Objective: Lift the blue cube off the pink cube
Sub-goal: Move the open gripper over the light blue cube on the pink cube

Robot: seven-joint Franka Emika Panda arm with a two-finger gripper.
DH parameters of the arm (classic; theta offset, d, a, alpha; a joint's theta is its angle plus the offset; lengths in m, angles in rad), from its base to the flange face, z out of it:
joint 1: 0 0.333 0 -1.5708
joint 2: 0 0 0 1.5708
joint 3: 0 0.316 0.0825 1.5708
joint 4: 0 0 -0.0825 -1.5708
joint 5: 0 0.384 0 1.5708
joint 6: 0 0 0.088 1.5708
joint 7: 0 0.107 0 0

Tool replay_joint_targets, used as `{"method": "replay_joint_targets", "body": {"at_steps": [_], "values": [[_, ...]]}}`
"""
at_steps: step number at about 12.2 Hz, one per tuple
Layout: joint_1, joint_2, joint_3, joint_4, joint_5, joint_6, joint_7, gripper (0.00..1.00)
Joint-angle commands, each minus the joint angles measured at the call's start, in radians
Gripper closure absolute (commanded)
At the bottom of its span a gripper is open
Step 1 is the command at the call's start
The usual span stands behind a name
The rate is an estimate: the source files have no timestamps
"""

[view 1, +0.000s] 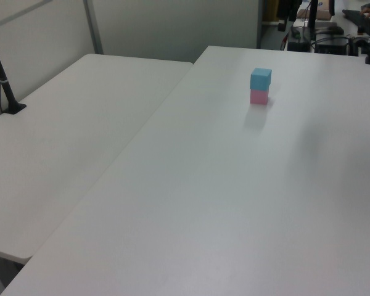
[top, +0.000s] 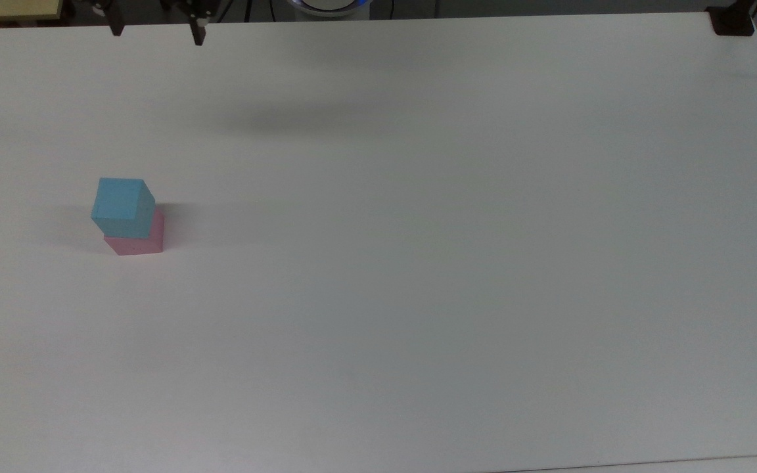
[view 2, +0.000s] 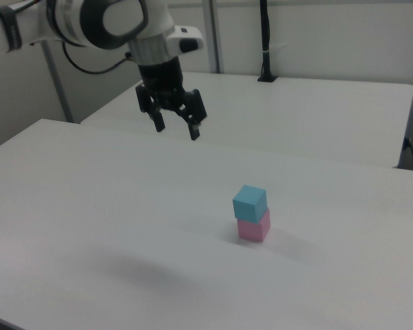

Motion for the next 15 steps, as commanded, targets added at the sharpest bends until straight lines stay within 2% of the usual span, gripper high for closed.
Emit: {"method": "replay_joint_targets", "body": {"at_steps": [1, 5, 8, 9, 10, 15], "values": [[-0.055, 0.048, -0.008, -0.012, -0.01, 0.084, -0.204, 0.0], [-0.096, 0.131, -0.015, 0.001, -0.012, 0.121, -0.391, 0.0], [-0.115, 0.178, -0.015, -0.002, 0.013, 0.222, -0.36, 0.0], [-0.119, 0.213, -0.015, -0.001, 0.057, 0.265, -0.311, 0.0], [-0.121, 0.237, -0.015, -0.002, 0.071, 0.304, -0.292, 0.0], [-0.121, 0.339, -0.014, -0.002, 0.074, 0.429, -0.194, 0.0]]}}
